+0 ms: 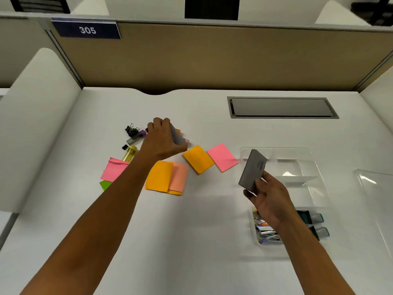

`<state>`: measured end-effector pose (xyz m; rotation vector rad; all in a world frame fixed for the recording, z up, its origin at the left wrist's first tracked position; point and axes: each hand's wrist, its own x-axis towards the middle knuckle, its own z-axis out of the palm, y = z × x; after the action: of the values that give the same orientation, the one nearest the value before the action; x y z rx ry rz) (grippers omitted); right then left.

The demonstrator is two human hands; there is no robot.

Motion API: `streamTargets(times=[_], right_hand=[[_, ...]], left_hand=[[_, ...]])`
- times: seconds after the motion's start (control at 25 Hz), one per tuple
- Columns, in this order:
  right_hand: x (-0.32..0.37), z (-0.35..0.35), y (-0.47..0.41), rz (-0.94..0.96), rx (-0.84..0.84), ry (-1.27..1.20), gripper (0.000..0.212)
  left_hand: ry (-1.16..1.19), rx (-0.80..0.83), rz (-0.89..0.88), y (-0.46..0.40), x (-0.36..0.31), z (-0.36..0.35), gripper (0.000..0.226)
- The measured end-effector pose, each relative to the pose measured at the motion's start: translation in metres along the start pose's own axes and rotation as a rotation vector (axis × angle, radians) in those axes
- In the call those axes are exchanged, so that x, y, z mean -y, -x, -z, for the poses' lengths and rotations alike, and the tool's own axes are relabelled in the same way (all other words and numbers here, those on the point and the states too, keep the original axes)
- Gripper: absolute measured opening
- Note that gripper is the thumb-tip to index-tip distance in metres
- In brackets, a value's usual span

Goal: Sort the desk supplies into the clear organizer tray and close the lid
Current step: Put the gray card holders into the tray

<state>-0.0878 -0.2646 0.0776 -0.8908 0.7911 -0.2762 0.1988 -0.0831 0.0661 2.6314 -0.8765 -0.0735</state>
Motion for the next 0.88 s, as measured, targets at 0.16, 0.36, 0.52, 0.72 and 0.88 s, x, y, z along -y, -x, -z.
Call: streamTargets(times=[0.16,0.36,0.52,0.72,0.88], right_hand=[[0.009,0.003,0.008,0.028,0.015,-0.006,0.041],[0.025,0.025,0.024,0.049,0.021,-0.072,0.038],[0.039,0.056,0.040,0.061,-0.056,-0.012,0.026],[0.059,0.096,0.054,0.076,-0.099,0.024,0.037],[0.072,0.131,0.062,0.074,-0.108,0.002,0.037]], left_hand=[[0.090,-0.036,-0.053,0.030,-0.047,0.008,0.095],[0.437,-0.007,0.013,0.071,-0.118,-0.003,0.092],[0.531,0.001,0.027,0.087,-0.175,-0.015,0.092],[0.703,0.065,0.057,0.091,-0.231,-0.036,0.043],[0.707,0.188,0.105,0.090,-0.267,-0.057,0.027]])
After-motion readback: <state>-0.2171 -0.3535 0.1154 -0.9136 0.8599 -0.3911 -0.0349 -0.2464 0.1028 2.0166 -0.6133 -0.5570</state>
